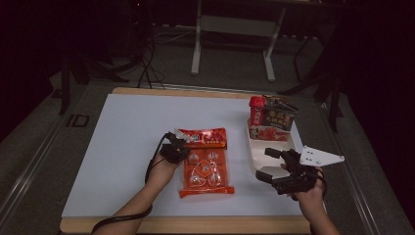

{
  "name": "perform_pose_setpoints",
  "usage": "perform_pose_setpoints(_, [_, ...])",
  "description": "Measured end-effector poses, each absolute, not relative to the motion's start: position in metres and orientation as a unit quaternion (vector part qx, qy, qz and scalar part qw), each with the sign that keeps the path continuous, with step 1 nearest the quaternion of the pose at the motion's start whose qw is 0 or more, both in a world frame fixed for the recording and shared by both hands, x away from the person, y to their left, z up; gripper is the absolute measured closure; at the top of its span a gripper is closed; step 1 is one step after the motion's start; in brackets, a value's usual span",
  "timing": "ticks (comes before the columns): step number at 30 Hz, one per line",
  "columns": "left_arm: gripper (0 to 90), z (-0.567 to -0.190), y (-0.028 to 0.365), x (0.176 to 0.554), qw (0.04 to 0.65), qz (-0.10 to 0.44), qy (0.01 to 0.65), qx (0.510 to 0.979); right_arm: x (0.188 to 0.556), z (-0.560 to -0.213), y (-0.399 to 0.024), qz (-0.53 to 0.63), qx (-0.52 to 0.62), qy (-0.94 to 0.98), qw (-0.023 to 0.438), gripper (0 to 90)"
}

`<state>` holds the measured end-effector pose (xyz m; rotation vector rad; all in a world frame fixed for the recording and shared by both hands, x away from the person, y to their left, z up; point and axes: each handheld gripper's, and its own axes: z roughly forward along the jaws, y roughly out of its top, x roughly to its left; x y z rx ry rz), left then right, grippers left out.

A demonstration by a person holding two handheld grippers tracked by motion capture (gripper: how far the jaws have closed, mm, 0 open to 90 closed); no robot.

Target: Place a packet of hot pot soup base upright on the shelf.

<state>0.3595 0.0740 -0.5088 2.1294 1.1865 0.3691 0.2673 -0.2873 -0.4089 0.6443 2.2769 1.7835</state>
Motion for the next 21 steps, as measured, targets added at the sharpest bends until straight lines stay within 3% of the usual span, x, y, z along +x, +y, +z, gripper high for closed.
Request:
perform_pose_setpoints(12, [90.0,-0.519,0.048,0.396,0.298,0.152,0.466,0.819,0.266,-0.412,-0.289,0.599,0.217,0.766,0.087,13.9])
perform_pose_setpoints(21, [90.0,-0.520,0.039,0.393,0.286,0.139,0.442,0.839,0.265,-0.411,-0.289,0.599,0.216,0.766,0.088,13.9])
